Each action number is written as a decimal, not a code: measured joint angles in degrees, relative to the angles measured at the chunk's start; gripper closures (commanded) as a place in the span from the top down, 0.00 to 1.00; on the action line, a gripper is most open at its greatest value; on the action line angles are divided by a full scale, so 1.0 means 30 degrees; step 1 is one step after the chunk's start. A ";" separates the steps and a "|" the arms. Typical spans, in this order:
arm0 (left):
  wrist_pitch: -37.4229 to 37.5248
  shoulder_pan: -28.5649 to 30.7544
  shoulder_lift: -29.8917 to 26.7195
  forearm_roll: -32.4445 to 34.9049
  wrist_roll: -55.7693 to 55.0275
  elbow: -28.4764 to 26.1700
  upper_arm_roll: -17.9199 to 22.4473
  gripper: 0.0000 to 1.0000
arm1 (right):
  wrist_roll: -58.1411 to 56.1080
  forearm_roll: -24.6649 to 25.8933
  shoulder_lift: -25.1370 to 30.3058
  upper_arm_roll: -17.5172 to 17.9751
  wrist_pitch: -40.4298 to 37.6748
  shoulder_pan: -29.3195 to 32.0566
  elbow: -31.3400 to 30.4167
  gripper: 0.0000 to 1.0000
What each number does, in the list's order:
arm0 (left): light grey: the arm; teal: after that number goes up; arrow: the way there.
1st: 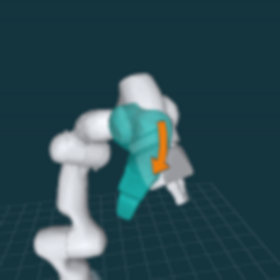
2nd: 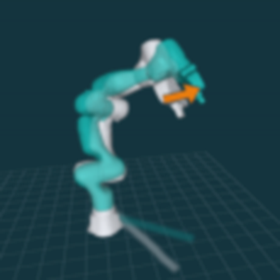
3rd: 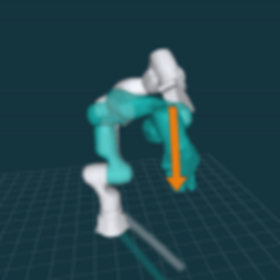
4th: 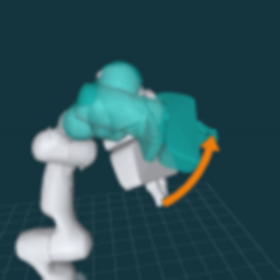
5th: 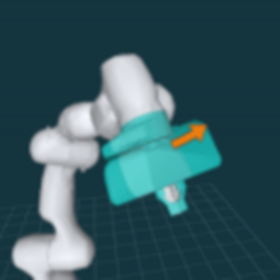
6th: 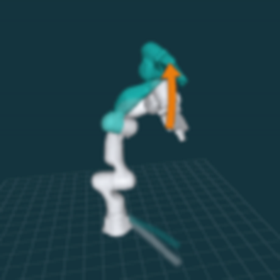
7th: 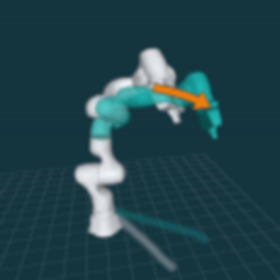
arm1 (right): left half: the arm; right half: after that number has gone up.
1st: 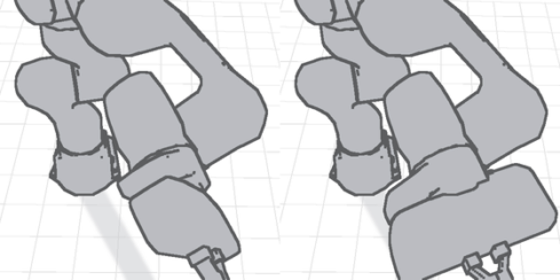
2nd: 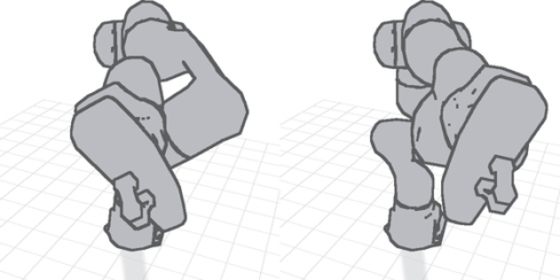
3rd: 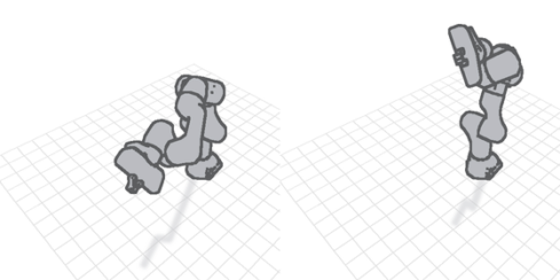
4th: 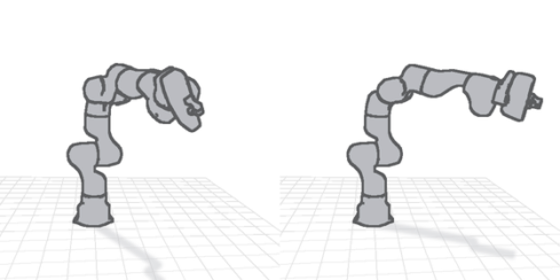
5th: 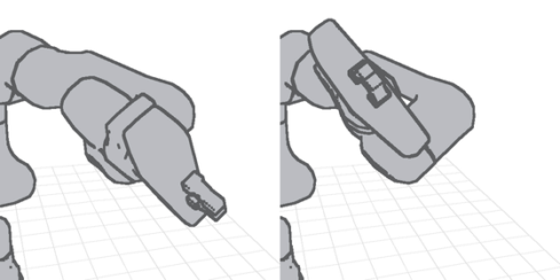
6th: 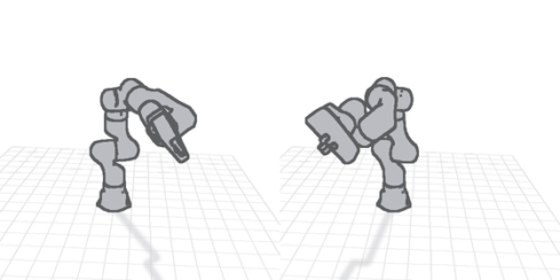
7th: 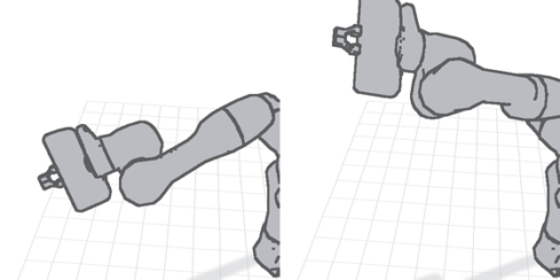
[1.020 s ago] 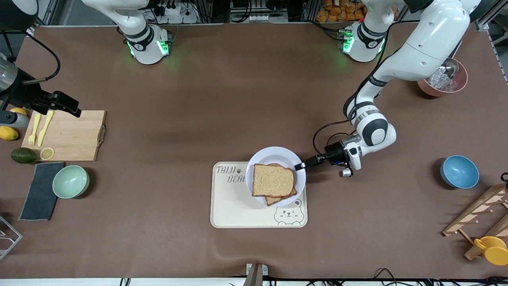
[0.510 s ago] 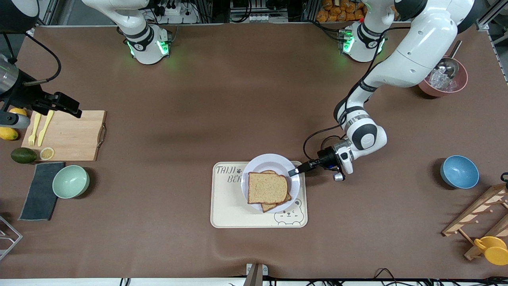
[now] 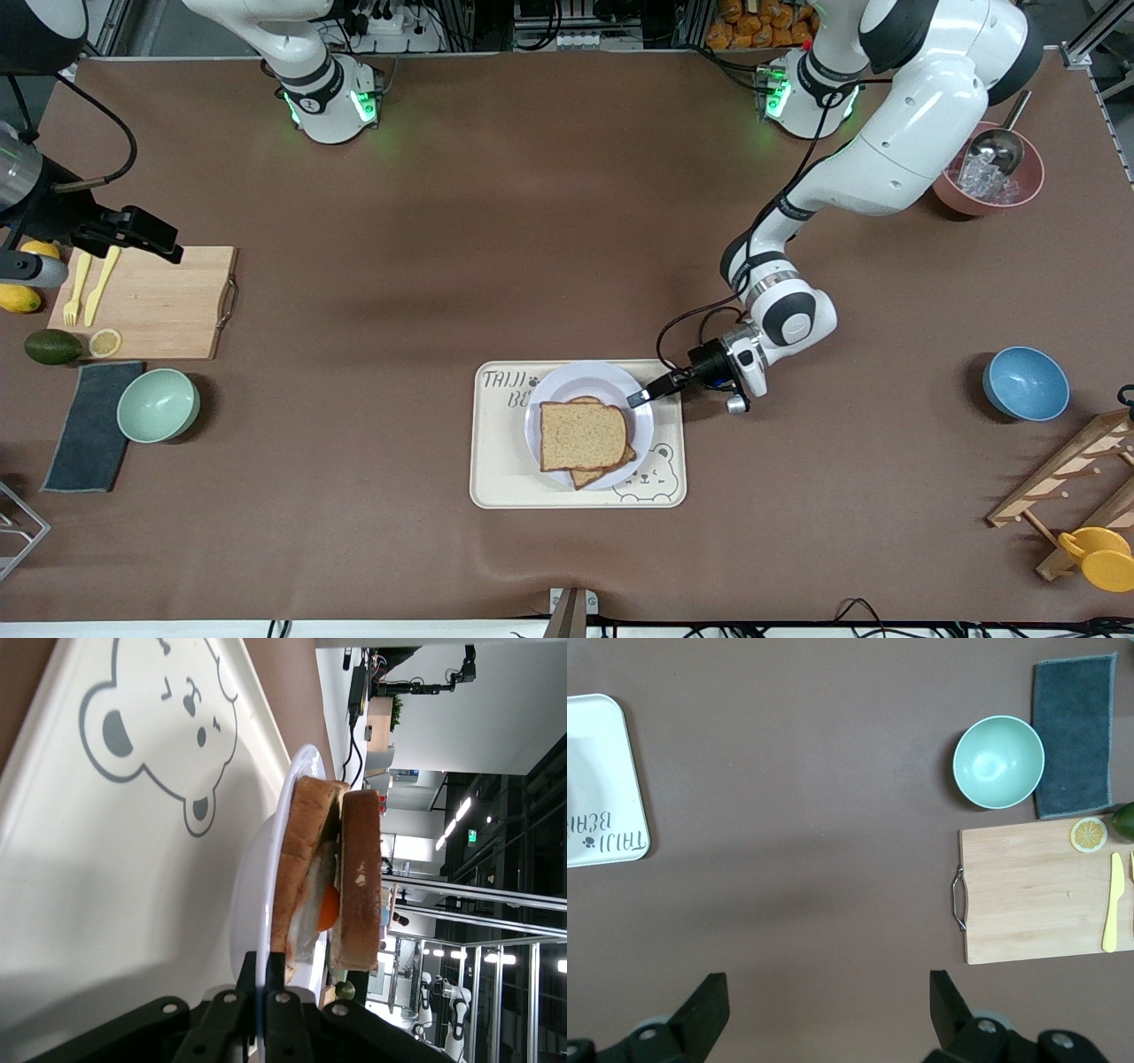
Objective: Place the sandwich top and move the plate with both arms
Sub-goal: 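Nudge the plate into place on the tray with the left gripper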
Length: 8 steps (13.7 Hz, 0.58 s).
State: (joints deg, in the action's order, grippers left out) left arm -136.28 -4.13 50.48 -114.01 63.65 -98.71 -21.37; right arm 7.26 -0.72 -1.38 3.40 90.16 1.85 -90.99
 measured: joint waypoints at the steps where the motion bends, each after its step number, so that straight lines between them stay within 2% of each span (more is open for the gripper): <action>1: -0.0070 -0.0070 0.0165 0.0000 0.0034 0.0194 0.0001 0.00 | 0.0000 -0.0006 -0.0007 0.0000 0.0022 0.0000 0.0000 1.00; 5: -0.0490 -0.0320 0.0406 -0.0001 0.0057 0.0582 0.0137 0.00 | 0.0000 -0.0007 -0.0020 0.0000 0.0055 0.0000 0.0000 1.00; 6: -0.0498 -0.0405 0.0424 -0.0001 0.0067 0.0600 0.0246 0.23 | 0.0000 -0.0008 -0.0021 0.0000 0.0057 0.0000 0.0000 1.00; 7: -0.0500 -0.0473 0.0450 -0.0001 0.0110 0.0620 0.0320 0.52 | 0.0000 -0.0008 -0.0021 0.0000 0.0058 0.0000 0.0000 1.00; 8: -0.0495 -0.0513 0.0457 -0.0001 0.0159 0.0666 0.0348 0.88 | 0.0000 -0.0008 -0.0021 0.0000 0.0058 0.0000 0.0000 1.00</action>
State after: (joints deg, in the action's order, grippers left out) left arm -137.77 -5.66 51.86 -114.01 64.13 -96.71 -20.33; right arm 7.26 -0.75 -1.44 3.39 90.34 1.85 -90.99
